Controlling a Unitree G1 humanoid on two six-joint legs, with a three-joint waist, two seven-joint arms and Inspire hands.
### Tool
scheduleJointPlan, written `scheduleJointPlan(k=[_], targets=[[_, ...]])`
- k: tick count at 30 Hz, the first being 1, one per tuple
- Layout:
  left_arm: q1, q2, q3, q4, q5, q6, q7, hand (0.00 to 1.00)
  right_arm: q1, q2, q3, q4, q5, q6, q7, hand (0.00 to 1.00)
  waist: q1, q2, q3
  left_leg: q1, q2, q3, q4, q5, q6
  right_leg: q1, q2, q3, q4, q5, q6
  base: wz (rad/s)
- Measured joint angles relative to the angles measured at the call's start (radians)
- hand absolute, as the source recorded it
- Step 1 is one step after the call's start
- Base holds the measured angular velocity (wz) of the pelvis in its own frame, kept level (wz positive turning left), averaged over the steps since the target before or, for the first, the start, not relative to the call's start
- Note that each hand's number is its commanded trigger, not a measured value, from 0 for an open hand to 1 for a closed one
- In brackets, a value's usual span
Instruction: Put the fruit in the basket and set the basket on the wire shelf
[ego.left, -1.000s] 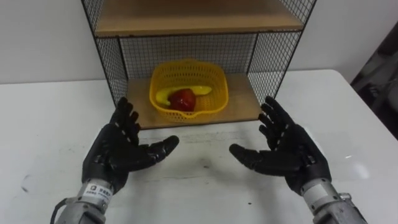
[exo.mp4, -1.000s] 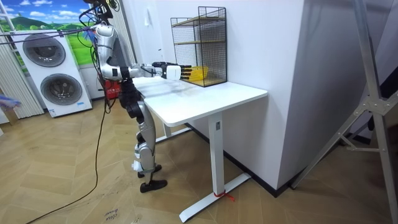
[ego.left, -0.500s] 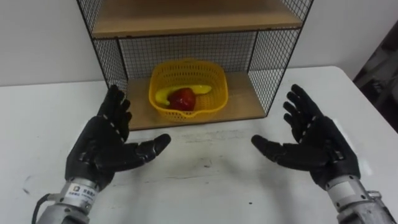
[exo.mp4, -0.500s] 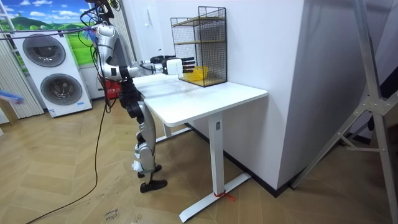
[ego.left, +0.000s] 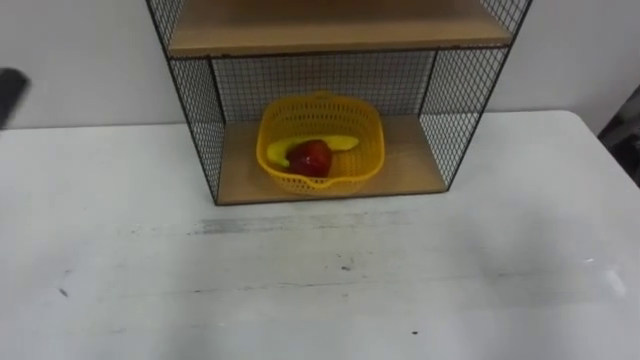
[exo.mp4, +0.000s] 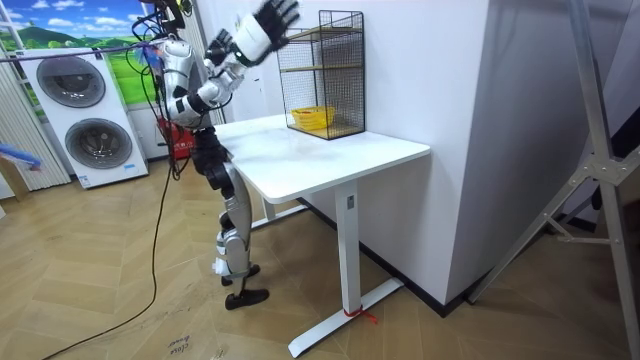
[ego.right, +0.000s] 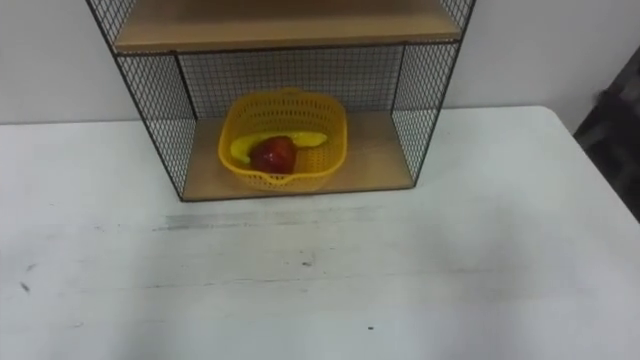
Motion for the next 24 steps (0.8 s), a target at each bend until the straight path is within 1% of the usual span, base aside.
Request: scheduleJointPlan(k=[1,2,3,4,5,6,7,8,9,10,11,12,13,14,15,16,17,18,19,20,21,22,23,24], targets=[[0.001,0.008,0.06,0.003,-0.025,-0.003,0.029,0.0,0.006,-0.014,-0.053,0.001,0.002,-0.005,-0.056,0.0,0.004,-0.002,-0.0042,0.0,-0.003,-0.004,-0.001,0.0,0.0,-0.013,-0.004,-0.002,0.014,-0.01,0.001,0.14],[0.001,0.015,0.089,0.006,-0.05,-0.003,0.042,0.0,0.008,-0.02,-0.082,0.003,0.008,-0.008,-0.081,0.0,0.006,-0.001,-0.0049,0.0,-0.004,-0.008,0.0,0.0,0.0,-0.013,-0.006,-0.008,0.017,-0.014,0.001,0.15],[0.001,0.028,0.139,0.008,-0.102,-0.009,0.078,0.0,0.013,-0.025,-0.142,0.018,0.029,-0.025,-0.137,0.0,0.006,-0.003,-0.0072,-0.001,-0.005,-0.012,-0.001,0.001,-0.001,-0.013,-0.008,-0.014,0.019,-0.017,0.001,0.12],[0.005,0.034,0.182,0.015,-0.136,-0.027,0.116,0.0,0.022,-0.028,-0.19,0.042,0.056,-0.04,-0.2,0.0,0.015,-0.008,-0.0059,-0.001,-0.005,-0.012,-0.001,0.001,-0.001,-0.014,-0.009,-0.014,0.021,-0.018,0.0,0.07],[0.014,0.035,0.213,0.029,-0.147,-0.039,0.152,0.0,0.028,-0.029,-0.219,0.072,0.089,-0.047,-0.261,0.0,0.023,-0.007,-0.0069,0.002,-0.007,-0.015,-0.001,0.001,-0.001,-0.013,-0.01,-0.014,0.028,-0.022,-0.001,0.0],[0.026,0.035,0.228,0.041,-0.159,-0.046,0.168,0.0,0.032,-0.029,-0.228,0.089,0.108,-0.047,-0.286,0.0,0.023,-0.007,-0.0078,0.003,-0.009,-0.018,-0.001,0.001,-0.001,-0.013,-0.012,-0.015,0.033,-0.026,0.001,0.05],[0.052,0.033,0.248,0.086,-0.178,-0.054,0.196,0.0,0.053,-0.028,-0.238,0.133,0.148,-0.046,-0.331,0.0,0.022,-0.007,-0.0117,0.005,-0.011,-0.024,-0.001,0.001,-0.001,-0.01,-0.013,-0.019,0.034,-0.028,0.002,0.09],[0.084,0.024,0.255,0.14,-0.18,-0.053,0.226,0.0,0.078,-0.021,-0.236,0.174,0.18,-0.033,-0.364,0.0,0.023,-0.006,-0.0118,0.005,-0.012,-0.028,-0.001,0.0,-0.002,-0.009,-0.014,-0.021,0.035,-0.029,0.004,0.09],[0.105,0.016,0.255,0.167,-0.192,-0.049,0.242,0.0,0.098,-0.014,-0.232,0.193,0.199,-0.027,-0.373,0.0,0.023,-0.005,-0.011,0.004,-0.012,-0.03,-0.001,0.0,-0.003,-0.01,-0.014,-0.023,0.035,-0.029,0.003,0.07],[0.138,-0.003,0.245,0.245,-0.213,-0.044,0.266,0.0,0.131,0.0,-0.213,0.255,0.244,-0.025,-0.381,0.0,0.022,-0.005,-0.011,0.003,-0.012,-0.032,-0.001,-0.002,-0.007,-0.01,-0.015,-0.025,0.035,-0.028,0.002,0.05],[0.154,-0.012,0.232,0.291,-0.218,-0.043,0.276,0.0,0.146,0.008,-0.201,0.291,0.269,-0.024,-0.382,0.0,0.021,-0.005,-0.0111,0.002,-0.012,-0.032,-0.001,-0.002,-0.008,-0.011,-0.015,-0.027,0.035,-0.028,0.002,0.05],[0.191,-0.04,0.196,0.403,-0.235,-0.042,0.286,0.0,0.176,0.029,-0.159,0.379,0.32,-0.023,-0.374,0.0,0.026,-0.004,-0.0108,-0.001,-0.011,-0.031,-0.002,-0.001,-0.009,-0.011,-0.016,-0.03,0.034,-0.026,-0.002,0.0],[0.22,-0.072,0.145,0.526,-0.257,-0.039,0.297,0.0,0.203,0.055,-0.107,0.481,0.386,-0.022,-0.358,0.0,0.025,-0.004,-0.0106,-0.004,-0.01,-0.029,-0.002,-0.002,-0.009,-0.013,-0.017,-0.032,0.031,-0.024,-0.004,0.04],[0.227,-0.088,0.117,0.593,-0.275,-0.037,0.305,0.0,0.21,0.07,-0.081,0.535,0.419,-0.018,-0.348,0.0,0.025,-0.004,-0.0106,-0.007,-0.01,-0.029,0.0,-0.002,-0.009,-0.015,-0.017,-0.032,0.032,-0.025,-0.004,0.0],[0.228,-0.114,0.056,0.744,-0.303,-0.034,0.319,0.0,0.213,0.104,-0.039,0.644,0.479,-0.013,-0.337,0.0,0.023,-0.003,-0.0109,-0.012,-0.011,-0.029,-0.001,-0.002,-0.009,-0.022,-0.017,-0.03,0.032,-0.024,-0.003,0.0],[0.227,-0.133,-0.011,0.9,-0.328,-0.028,0.331,0.0,0.207,0.138,0.004,0.748,0.523,-0.013,-0.336,0.0,0.023,-0.002,-0.0104,-0.015,-0.011,-0.028,-0.001,-0.002,-0.01,-0.025,-0.016,-0.027,0.032,-0.024,-0.003,0.0],[0.225,-0.143,-0.044,0.977,-0.331,-0.025,0.336,0.0,0.203,0.155,0.024,0.803,0.535,-0.014,-0.336,0.0,0.023,-0.002,-0.0102,-0.016,-0.012,-0.029,-0.002,-0.002,-0.01,-0.026,-0.016,-0.027,0.031,-0.024,-0.002,0.0],[0.217,-0.165,-0.103,1.115,-0.329,-0.02,0.336,0.0,0.196,0.173,0.067,0.925,0.563,-0.014,-0.333,0.0,0.022,-0.003,-0.0094,-0.02,-0.012,-0.031,-0.001,-0.003,-0.009,-0.029,-0.015,-0.027,0.03,-0.025,-0.002,0.0],[0.214,-0.191,-0.153,1.225,-0.329,-0.015,0.334,0.0,0.182,0.181,0.097,1.055,0.582,-0.014,-0.322,0.0,0.016,-0.004,-0.0088,-0.023,-0.013,-0.034,-0.001,-0.004,-0.008,-0.029,-0.016,-0.029,0.03,-0.025,-0.001,0.06],[0.21,-0.204,-0.167,1.282,-0.326,-0.013,0.332,0.0,0.177,0.186,0.102,1.117,0.593,-0.012,-0.312,0.0,0.01,-0.005,-0.0088,-0.023,-0.014,-0.037,-0.001,-0.004,-0.008,-0.028,-0.017,-0.032,0.03,-0.026,0.0,0.15],[0.193,-0.225,-0.182,1.396,-0.292,-0.008,0.325,0.0,0.159,0.195,0.103,1.246,0.59,-0.012,-0.292,0.0,-0.003,-0.005,-0.0087,-0.021,-0.017,-0.045,-0.001,-0.003,-0.008,-0.023,-0.02,-0.041,0.03,-0.028,0.001,0.14],[0.18,-0.242,-0.192,1.49,-0.271,0.003,0.32,0.0,0.147,0.196,0.111,1.363,0.592,-0.006,-0.272,0.0,-0.004,-0.004,-0.0085,-0.018,-0.016,-0.043,0.0,-0.003,-0.008,-0.022,-0.02,-0.04,0.031,-0.029,0.001,0.07],[0.177,-0.25,-0.192,1.528,-0.268,0.008,0.315,0.0,0.139,0.196,0.115,1.419,0.592,-0.003,-0.261,0.0,-0.005,-0.004,-0.0084,-0.017,-0.015,-0.041,-0.001,-0.004,-0.008,-0.022,-0.02,-0.038,0.031,-0.03,0.002,-0.07],[0.173,-0.258,-0.192,1.596,-0.241,0.022,0.308,0.0,0.122,0.197,0.119,1.508,0.592,0.004,-0.244,0.0,-0.006,-0.004,-0.0082,-0.013,-0.014,-0.041,-0.001,-0.004,-0.009,-0.018,-0.018,-0.036,0.03,-0.03,0.002,-0.12]])
